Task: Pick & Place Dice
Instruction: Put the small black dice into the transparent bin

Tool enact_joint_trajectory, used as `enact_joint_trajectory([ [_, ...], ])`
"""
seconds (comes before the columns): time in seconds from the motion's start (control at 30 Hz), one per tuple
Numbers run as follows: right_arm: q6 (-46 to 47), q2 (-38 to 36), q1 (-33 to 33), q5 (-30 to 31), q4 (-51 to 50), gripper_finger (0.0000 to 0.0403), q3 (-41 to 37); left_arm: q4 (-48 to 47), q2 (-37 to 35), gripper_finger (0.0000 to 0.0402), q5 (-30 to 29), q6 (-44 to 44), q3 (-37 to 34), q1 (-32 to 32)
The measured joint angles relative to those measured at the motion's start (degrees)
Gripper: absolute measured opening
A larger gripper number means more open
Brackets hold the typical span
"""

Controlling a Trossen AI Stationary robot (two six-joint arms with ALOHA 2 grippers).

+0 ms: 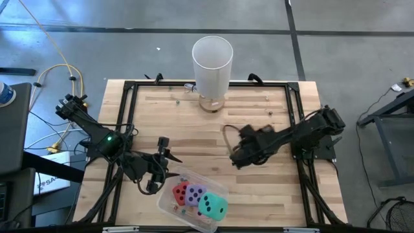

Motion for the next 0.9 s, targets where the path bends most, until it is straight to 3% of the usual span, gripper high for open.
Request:
enact_joint_trajectory([
  [0.1, 13.55, 0.03, -0.39, -0.31, -4.76, 0.0210, -6.24, -0.27, 0.00, 0.0197, 0.00, -0.14, 0.00, 0.00],
  [0.2, 18.22, 0.04, -1.34, -0.78, -2.46, 0.0210, -13.37, -0.40, 0.02, 0.0197, 0.02, -0.59, 0.00, 0.02],
  [0.53, 20.08, 0.07, -8.26, 0.87, 19.43, 0.0210, -32.94, -0.40, 0.02, 0.0197, 0.02, -0.63, 0.00, 0.02],
  [0.73, 26.15, 0.07, -12.25, 5.34, 26.54, 0.0210, -41.28, -0.40, 0.02, 0.0197, 0.02, -0.98, 0.00, 0.02],
  [0.9, 26.07, 0.07, -16.31, 7.85, 33.32, 0.0210, -46.27, -0.40, 0.02, 0.0197, 0.02, -0.90, 0.00, 0.06],
])
